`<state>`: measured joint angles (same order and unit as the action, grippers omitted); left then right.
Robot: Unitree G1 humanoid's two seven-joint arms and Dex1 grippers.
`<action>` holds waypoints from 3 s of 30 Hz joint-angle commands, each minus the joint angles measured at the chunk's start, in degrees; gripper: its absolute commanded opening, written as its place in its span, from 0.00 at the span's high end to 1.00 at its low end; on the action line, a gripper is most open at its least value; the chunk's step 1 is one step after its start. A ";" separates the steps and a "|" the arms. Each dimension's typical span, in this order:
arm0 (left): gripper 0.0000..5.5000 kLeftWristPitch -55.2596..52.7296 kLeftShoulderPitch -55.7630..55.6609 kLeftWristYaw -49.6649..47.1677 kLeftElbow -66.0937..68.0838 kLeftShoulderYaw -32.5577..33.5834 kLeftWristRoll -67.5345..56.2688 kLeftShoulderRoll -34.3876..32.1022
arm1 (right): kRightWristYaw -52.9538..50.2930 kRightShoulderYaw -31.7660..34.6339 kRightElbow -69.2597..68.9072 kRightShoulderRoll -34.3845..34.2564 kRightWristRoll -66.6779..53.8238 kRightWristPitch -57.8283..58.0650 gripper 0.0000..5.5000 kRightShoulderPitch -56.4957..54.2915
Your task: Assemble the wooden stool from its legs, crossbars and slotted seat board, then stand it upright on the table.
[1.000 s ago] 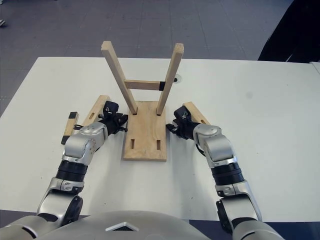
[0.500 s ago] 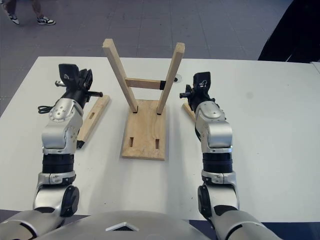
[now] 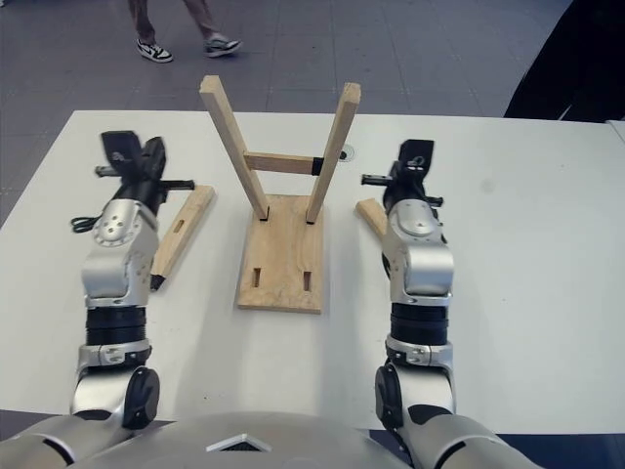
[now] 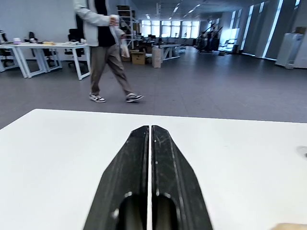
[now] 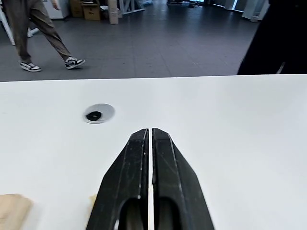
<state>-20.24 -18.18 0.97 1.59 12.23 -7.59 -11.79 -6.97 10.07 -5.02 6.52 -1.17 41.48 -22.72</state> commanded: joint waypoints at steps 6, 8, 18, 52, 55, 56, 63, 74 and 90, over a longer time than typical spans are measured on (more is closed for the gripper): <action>0.98 -10.20 -6.23 5.43 -1.30 -13.24 0.72 4.46 | 4.96 -8.35 -4.94 -4.16 -2.84 6.63 0.98 -1.64; 0.98 -14.52 -10.47 6.79 -5.69 -19.68 0.17 8.53 | 6.21 -10.60 -4.60 -8.25 -5.10 7.99 0.98 -6.28; 0.98 -26.27 -4.16 10.45 -15.23 -27.86 -0.15 7.10 | 9.94 -11.52 -3.92 -9.84 -6.91 10.32 0.98 -9.86; 0.98 -27.44 1.64 13.48 -0.34 -25.16 3.65 -0.74 | 42.97 -22.52 4.87 15.48 -10.08 11.69 0.98 1.88; 0.98 -24.26 -1.82 13.61 4.02 -23.62 3.63 -0.06 | 41.99 -22.68 3.30 14.03 -10.55 14.00 0.98 1.10; 0.98 -23.74 -2.43 13.63 4.15 -23.31 3.65 0.04 | 41.36 -22.39 3.62 14.05 -10.12 14.05 0.98 0.80; 0.98 -18.03 7.16 9.46 -24.52 -3.41 -0.67 -2.14 | 29.61 -5.04 -12.54 10.89 -12.74 16.72 0.98 4.94; 0.70 -3.98 32.62 18.13 -17.38 10.23 -5.90 -3.55 | 25.56 -1.95 -20.29 8.83 -15.91 17.13 0.85 13.39; 0.70 0.78 33.69 19.77 0.23 2.86 -2.08 -6.75 | 25.79 -5.13 -20.01 10.06 -16.93 15.55 0.85 13.44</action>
<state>-15.53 14.47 20.99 -1.24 16.79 -10.97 -18.26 18.87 5.41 -25.16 16.26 -17.35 57.01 -8.13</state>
